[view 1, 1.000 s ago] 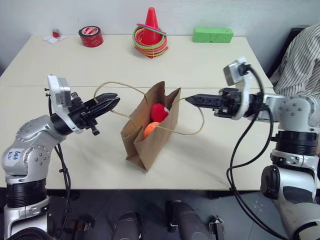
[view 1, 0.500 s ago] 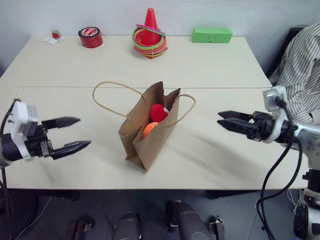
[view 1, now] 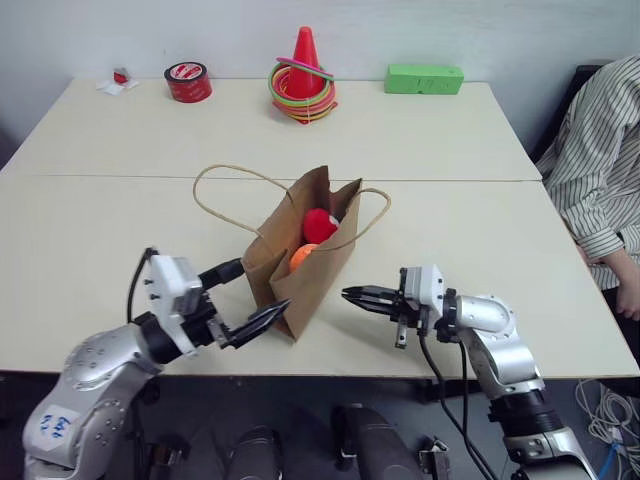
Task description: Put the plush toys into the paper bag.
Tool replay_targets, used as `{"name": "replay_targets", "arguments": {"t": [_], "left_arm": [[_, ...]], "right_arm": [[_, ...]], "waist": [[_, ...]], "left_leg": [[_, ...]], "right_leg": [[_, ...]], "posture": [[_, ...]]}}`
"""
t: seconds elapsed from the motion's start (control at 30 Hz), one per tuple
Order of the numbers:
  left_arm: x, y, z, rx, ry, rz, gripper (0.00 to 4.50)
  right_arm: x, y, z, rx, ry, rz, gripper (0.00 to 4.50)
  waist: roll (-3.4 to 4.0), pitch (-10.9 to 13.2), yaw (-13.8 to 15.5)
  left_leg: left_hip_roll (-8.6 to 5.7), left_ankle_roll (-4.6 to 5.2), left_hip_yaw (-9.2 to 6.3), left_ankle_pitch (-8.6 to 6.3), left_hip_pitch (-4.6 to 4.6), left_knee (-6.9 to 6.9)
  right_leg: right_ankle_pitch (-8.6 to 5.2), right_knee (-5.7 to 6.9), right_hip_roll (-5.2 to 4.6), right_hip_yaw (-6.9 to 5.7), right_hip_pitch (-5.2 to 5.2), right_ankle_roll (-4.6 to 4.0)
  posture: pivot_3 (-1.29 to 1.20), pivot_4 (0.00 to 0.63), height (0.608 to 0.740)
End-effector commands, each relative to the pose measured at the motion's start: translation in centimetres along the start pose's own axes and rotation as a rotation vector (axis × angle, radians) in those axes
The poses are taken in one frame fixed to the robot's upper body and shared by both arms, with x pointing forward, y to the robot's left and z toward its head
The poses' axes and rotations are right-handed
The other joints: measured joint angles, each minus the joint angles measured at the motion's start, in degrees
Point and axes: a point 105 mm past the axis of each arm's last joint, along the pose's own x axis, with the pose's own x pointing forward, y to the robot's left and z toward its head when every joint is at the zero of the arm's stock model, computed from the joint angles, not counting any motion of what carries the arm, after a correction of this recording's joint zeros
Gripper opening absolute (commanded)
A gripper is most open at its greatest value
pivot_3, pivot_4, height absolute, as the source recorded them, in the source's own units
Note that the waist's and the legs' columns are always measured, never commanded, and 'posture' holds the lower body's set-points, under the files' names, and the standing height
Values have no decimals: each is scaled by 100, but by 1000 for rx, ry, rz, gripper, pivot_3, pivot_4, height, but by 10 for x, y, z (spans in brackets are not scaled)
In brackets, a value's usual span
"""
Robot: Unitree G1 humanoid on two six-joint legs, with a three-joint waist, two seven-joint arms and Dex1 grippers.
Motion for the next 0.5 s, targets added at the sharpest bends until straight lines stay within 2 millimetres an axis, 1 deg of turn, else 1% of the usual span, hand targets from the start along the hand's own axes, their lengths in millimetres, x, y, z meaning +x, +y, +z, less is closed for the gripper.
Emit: {"name": "replay_targets", "arguments": {"t": [0.03,0.1,0.2,0.27,0.37,0.43,0.5], "left_arm": [[12,6,-5,50,7,69,4500],[20,5,-7,62,-3,72,4500],[29,9,-7,67,-30,97,3945],[31,8,-6,65,-37,65,3333],[32,10,-5,59,-31,-18,2379],[29,14,-4,60,-18,-85,1794],[26,16,-1,65,-1,-182,1157]], "right_arm": [[12,0,4,-37,-25,19,32],[16,-1,4,-51,-25,23,32],[19,-3,4,-53,-31,10,0],[15,-3,4,-52,-23,2,0],[1,-3,4,-46,6,-9,0],[-13,-4,5,-36,34,-34,0],[-33,-9,6,-13,79,-77,0]], "waist": [[1,0,3],[0,0,3],[0,0,6],[0,0,3],[1,0,9],[1,0,29],[1,0,51]], "left_leg": [[0,-3,0,1,1,0],[0,-3,0,2,1,0],[0,-3,1,2,-1,1],[1,-3,1,2,-1,1],[2,-4,1,2,0,1],[2,-4,-1,2,-1,1],[-1,-3,1,3,-2,2]], "right_leg": [[-1,0,0,0,0,-1],[-1,0,0,0,0,-1],[-1,-1,0,0,-1,-1],[-1,0,-1,-1,-1,-1],[-1,1,0,-2,-1,-2],[-1,0,0,-4,-1,-2],[-2,-1,-3,-3,-1,-2]], "posture": [[0,150,740],[0,150,740],[0,150,740],[0,150,740],[0,150,740],[0,150,740],[0,150,740]]}}
